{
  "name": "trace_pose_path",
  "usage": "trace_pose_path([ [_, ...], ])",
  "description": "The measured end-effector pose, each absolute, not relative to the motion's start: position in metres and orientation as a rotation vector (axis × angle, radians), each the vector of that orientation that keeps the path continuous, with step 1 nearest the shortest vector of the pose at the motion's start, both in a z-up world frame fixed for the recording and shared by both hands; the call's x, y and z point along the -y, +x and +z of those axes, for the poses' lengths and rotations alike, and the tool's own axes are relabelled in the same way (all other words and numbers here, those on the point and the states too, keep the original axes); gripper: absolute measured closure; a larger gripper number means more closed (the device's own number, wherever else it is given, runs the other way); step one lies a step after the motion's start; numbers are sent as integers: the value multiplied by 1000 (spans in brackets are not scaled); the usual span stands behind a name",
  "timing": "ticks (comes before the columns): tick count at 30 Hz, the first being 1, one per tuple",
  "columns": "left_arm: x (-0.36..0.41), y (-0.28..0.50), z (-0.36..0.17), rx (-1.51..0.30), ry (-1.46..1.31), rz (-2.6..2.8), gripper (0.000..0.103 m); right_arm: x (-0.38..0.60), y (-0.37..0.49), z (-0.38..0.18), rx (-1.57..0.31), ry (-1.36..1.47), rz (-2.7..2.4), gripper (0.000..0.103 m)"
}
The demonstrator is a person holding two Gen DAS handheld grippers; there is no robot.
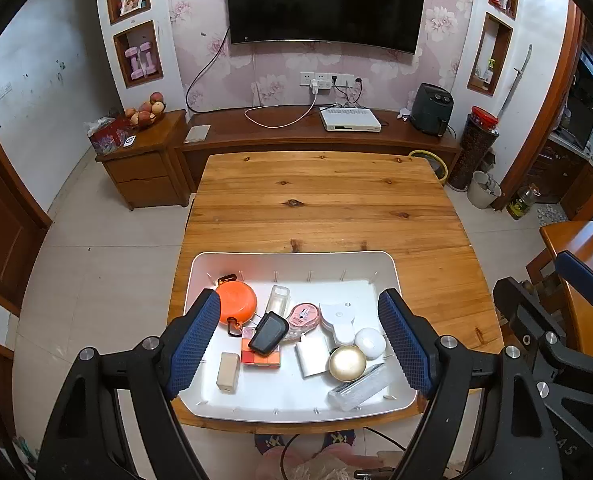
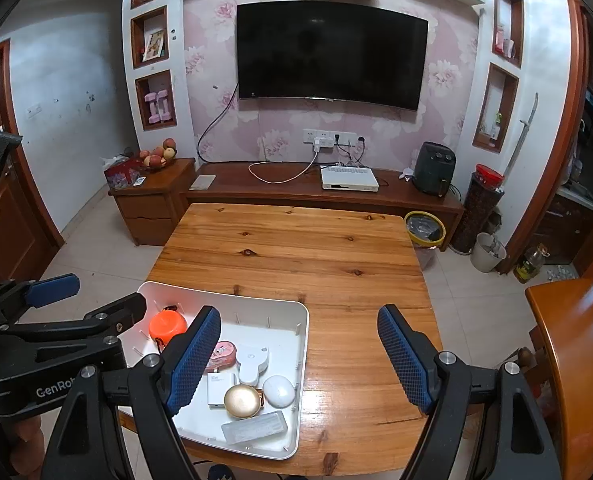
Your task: Organize rigid objects
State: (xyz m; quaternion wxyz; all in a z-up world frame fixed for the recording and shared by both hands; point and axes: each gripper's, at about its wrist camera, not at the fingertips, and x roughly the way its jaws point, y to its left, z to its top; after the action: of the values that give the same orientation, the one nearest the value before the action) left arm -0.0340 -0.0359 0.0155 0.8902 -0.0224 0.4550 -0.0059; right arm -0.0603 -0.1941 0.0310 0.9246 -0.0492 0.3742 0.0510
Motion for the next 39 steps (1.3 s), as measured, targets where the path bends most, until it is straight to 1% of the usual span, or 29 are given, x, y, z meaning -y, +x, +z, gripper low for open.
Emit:
trace_pose_path([
  [39,38,-35,7,-962,-46,-11,20,189,-60,22,-787,-89,99,22],
])
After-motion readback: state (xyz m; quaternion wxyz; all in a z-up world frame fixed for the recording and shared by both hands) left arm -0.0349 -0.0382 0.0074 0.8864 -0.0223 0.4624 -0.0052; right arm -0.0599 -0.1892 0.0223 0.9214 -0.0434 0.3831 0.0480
